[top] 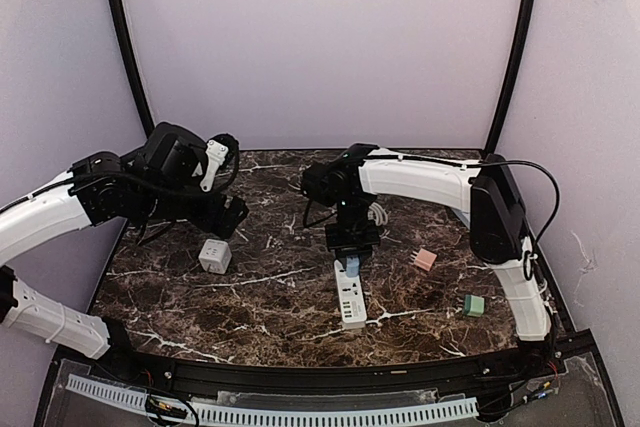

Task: Insert the plug

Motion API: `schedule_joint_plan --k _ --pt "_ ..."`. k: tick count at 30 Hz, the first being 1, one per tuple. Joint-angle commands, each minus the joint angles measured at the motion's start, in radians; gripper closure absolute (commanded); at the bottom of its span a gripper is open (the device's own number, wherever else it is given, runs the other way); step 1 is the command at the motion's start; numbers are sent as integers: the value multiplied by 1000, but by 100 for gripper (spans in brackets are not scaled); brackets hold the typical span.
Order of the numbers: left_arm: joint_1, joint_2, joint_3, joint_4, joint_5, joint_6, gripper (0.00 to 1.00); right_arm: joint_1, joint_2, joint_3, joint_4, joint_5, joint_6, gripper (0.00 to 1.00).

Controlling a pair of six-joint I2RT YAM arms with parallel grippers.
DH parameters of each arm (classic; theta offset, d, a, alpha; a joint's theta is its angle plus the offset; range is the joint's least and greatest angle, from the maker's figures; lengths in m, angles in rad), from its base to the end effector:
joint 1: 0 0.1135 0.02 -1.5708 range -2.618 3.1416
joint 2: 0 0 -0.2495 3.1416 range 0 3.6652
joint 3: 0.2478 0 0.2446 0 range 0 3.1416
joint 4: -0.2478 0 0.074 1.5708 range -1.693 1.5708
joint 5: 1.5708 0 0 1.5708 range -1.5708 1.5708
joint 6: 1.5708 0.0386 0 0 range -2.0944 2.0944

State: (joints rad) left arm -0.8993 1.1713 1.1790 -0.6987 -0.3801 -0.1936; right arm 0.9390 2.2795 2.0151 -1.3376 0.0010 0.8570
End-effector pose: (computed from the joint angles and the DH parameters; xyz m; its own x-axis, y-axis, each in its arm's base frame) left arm 0.1632 -0.1823 0.3352 -0.4947 0.3354 -0.8017 0.4626 0.8826 0.0838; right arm 0.2501 0.3417 0.1863 -0.9965 -0.0817 0.0197 -0.0821 0.9963 -0.0242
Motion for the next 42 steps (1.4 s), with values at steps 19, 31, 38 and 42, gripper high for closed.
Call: schedule_joint_plan --k 19,31,38,42 --pt "9 -1 45 -38 34 57 1 -24 -9 129 -31 -15 11 21" --pt "10 4 64 -56 79 86 1 -40 -173 37 16 112 -131 14" --pt "10 -12 83 -80 61 93 1 -54 -354 -170 192 244 -394 14" --pt "11 -19 81 -81 36 80 1 -72 -439 -308 328 247 -541 13"
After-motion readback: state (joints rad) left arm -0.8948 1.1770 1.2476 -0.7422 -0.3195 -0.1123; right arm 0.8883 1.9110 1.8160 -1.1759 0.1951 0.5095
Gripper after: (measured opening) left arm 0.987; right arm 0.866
